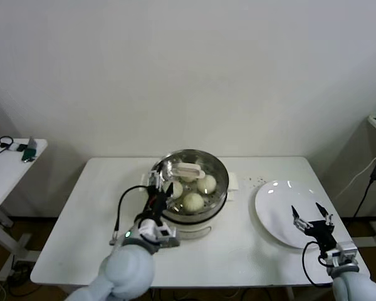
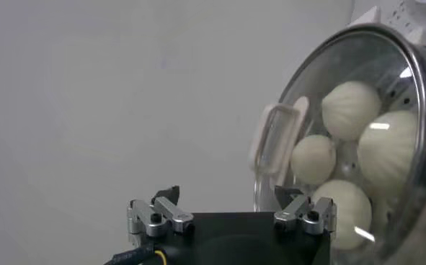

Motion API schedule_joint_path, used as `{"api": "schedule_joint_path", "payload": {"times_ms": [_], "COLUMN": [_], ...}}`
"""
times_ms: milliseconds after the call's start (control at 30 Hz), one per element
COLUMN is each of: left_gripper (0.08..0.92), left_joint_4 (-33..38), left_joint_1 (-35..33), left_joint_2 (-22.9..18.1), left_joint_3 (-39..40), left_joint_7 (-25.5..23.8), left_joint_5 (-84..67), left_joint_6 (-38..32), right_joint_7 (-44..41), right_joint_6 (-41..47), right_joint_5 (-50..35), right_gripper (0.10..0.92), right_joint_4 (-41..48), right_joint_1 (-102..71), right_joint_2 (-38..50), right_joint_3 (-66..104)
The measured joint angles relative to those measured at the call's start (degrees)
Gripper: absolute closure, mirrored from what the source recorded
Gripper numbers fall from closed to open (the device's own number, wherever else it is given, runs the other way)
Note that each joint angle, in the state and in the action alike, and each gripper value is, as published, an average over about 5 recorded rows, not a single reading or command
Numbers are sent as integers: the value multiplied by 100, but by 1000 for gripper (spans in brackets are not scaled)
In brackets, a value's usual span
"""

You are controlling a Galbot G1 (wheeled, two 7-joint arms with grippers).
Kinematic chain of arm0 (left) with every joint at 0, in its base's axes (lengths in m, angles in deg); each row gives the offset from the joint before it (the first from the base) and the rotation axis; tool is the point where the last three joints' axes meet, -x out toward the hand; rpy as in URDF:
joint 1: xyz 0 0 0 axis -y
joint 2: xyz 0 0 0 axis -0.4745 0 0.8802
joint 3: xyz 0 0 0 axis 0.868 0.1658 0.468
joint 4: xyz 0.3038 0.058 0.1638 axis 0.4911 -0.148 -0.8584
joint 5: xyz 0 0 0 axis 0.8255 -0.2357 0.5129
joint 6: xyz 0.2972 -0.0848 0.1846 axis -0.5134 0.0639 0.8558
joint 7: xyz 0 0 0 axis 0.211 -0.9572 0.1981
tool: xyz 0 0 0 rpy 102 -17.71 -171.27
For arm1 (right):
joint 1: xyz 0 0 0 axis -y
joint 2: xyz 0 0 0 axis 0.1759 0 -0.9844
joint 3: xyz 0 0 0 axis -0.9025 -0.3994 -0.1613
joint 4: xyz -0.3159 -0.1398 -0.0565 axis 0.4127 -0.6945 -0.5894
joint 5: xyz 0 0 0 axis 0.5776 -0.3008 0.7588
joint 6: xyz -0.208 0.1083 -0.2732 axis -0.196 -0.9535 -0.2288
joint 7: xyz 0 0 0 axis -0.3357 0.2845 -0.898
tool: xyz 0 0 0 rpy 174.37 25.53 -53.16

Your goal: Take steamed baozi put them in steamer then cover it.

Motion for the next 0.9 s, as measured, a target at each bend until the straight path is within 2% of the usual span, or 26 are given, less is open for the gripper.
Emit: {"api": "schedule_joint_path", "payload": {"times_ms": [167,400,700,900], "left_gripper": [177,177,177,177], "left_joint_4": [77,42,-392,-799], "left_joint_1": [-284,-889,-1834,-2287], "left_joint_2": [158,109,-278,-572], "left_joint_3": [-536,-1612,-3039,-3662], "left_joint_7": [453,904,1202,1272], "left_joint_5": [-794,-2125,-3857,-4810], "left_joint_6": [0,-284,-2147,-3167], "right_joint_7": [-2,-22,-116,-158], "right_joint_6": [-44,-159,-319,-385], "right_joint_5": [-4,-20,-70,-96], "right_gripper": [203,203,203,203], "right_joint_4": [-46,-107,-236,-282], "right_joint_1": [-54,-161,-364,-456], "right_joint_2": [-19,-69,-160,-175], "right_joint_3": [-18,-30,-56,-67]}}
